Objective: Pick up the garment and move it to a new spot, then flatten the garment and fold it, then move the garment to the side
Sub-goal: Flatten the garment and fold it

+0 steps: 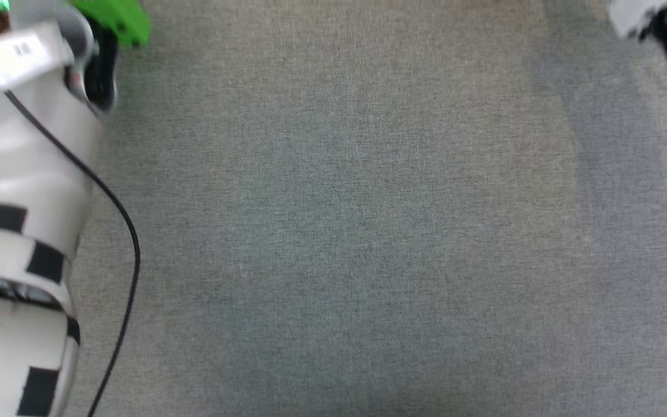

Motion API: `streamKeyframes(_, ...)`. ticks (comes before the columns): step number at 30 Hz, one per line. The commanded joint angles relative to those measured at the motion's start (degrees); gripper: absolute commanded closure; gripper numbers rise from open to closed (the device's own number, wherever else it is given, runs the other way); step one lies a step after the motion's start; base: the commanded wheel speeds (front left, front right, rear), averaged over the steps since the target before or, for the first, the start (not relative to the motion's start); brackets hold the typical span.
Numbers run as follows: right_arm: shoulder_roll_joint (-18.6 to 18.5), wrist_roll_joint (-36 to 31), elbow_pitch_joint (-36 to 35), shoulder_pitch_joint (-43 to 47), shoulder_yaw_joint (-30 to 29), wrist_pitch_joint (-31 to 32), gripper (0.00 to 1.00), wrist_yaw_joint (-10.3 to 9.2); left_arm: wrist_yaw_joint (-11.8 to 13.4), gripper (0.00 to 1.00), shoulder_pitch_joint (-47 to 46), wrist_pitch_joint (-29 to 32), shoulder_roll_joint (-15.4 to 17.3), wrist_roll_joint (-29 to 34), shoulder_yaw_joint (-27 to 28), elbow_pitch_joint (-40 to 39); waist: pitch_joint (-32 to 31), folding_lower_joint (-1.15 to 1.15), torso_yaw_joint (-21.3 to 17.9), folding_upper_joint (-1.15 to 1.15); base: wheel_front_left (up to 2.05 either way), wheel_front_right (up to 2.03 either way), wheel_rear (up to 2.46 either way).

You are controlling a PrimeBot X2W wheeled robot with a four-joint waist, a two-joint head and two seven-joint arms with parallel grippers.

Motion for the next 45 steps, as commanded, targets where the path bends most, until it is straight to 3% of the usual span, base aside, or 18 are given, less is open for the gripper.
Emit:
streamKeyframes(1, -1.23, 1.41, -1.28, 3.27, 0.71, -1.15, 1.0, -0.05, -0.43, 1.0, 3.62, -0.63, 0.09, -0.38, 0.15, -0.85, -3.23, -0.01, 0.76, 0.0, 0.0, 0.0, 0.0)
streamKeyframes(13, -7.89, 6.95, -9.46, 26.8, 3.11, -4.46, 1.0, -0.05, -0.71, 1.0, 30.57, -0.73, 3.07, 0.58, 5.15, -16.43, -16.25, -0.01, 1.12, 0.0, 0.0, 0.0, 0.0)
streamKeyframes(21, -9.18, 6.39, -13.08, 39.79, 1.45, -4.3, 1.0, -0.05, 1.8, 1.0, 46.2, -0.64, 5.37, 1.0, 4.37, -24.57, -23.44, -0.01, 0.69, 0.0, 0.0, 0.0, 0.0)
streamKeyframes(29, -8.38, 5.98, -17.96, 53.87, -2.79, -1.82, 1.0, -0.05, 5.62, 1.0, 62.14, 2.35, 7.72, -2.94, 5.46, -37.28, -29.35, -0.01, 1.11, 0.0, 0.0, 0.0, 0.0)
streamKeyframes(34, -8.35, 3.69, -20.22, 63.33, -7.3, 0.96, 1.0, -0.05, 9.9, 1.0, 71.36, 4.3, 9.78, -4.66, 6.48, -44.91, -31.85, -0.01, 1.54, 0.0, 0.0, 0.0, 0.0)
streamKeyframes(41, -5.63, -1.44, -24.58, 74.41, -14.15, 6.36, 1.0, -0.05, 15.35, 1.0, 80.15, 5.81, 11.02, -5.08, 6.57, -52.14, -32.43, -0.01, 1.73, 0.0, 0.0, 0.0, 0.0)
streamKeyframes(45, -2.76, -5.23, -25.83, 78.78, -17.78, 9.26, 1.0, -0.05, 17.04, 1.0, 82.73, 6.42, 10.92, -4.85, 5.83, -54.11, -32.63, -0.01, 1.81, 0.0, 0.0, 0.0, 0.0)
